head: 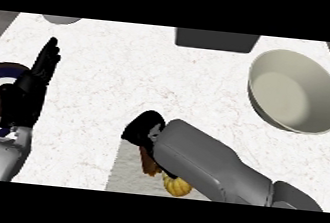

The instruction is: Pick the sweet potato from the placemat and place it in the bowl

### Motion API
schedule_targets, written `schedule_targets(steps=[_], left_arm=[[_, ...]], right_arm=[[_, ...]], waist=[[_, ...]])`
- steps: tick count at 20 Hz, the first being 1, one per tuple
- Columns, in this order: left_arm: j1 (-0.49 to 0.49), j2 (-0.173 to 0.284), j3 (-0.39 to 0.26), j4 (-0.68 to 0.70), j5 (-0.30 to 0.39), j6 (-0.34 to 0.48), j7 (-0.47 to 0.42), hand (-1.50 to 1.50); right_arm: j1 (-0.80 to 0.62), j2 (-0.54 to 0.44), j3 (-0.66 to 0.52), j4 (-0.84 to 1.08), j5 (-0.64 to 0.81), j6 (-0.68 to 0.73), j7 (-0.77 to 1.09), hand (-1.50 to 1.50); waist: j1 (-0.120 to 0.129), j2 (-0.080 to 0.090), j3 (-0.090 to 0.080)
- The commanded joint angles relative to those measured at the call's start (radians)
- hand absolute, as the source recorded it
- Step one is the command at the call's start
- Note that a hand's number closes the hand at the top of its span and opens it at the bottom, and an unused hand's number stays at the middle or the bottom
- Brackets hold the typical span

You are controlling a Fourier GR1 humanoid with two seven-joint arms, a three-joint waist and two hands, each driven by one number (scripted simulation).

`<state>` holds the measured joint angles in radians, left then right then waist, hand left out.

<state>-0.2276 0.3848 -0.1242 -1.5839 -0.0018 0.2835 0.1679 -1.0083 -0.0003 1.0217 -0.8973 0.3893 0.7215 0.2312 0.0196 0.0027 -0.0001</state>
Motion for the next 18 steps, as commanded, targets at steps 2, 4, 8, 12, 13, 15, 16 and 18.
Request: schedule_targets(steps=[2, 4, 8, 12, 13, 15, 16, 18], left_arm=[[-0.003, -0.017, 0.045, 0.068, -0.001, -0.028, -0.055, 0.00], [-0.056, -0.028, 0.024, 0.043, -0.017, -0.030, -0.011, 0.00], [-0.004, -0.067, -0.008, 0.025, -0.047, -0.019, -0.028, 0.00], [-0.044, -0.064, 0.003, -0.018, -0.062, -0.009, 0.061, 0.00], [-0.066, -0.067, 0.021, 0.051, -0.058, -0.026, 0.003, 0.00], [-0.043, -0.054, 0.020, -0.007, -0.060, -0.033, 0.049, 0.00], [-0.054, -0.079, 0.028, 0.075, -0.055, -0.032, -0.032, 0.00], [-0.008, -0.048, 0.051, -0.002, -0.035, -0.059, -0.002, 0.00]], right_arm=[[0.060, 0.000, 0.038, -0.022, 0.016, -0.019, -0.001, -1.50], [-0.010, 0.000, 0.059, 0.115, 0.012, -0.069, -0.099, -1.50], [0.021, 0.000, 0.139, 0.070, 0.018, -0.085, -0.090, 1.50], [0.024, 0.000, 0.161, 0.118, 0.089, -0.180, -0.223, 1.50], [0.009, 0.000, 0.155, 0.081, 0.083, -0.145, -0.212, 1.50], [0.036, 0.000, 0.166, 0.074, 0.068, -0.146, -0.202, 1.50], [0.049, 0.000, 0.182, 0.128, 0.094, -0.220, -0.242, 1.50], [0.036, 0.000, 0.147, 0.142, 0.096, -0.214, -0.286, 1.50]], waist=[[-0.005, 0.000, 0.000], [0.014, 0.005, 0.000], [0.020, 0.004, 0.000], [0.017, 0.004, 0.001], [0.008, 0.003, 0.000], [0.013, 0.002, 0.000], [0.015, 0.007, 0.000], [0.014, 0.003, 0.000]])
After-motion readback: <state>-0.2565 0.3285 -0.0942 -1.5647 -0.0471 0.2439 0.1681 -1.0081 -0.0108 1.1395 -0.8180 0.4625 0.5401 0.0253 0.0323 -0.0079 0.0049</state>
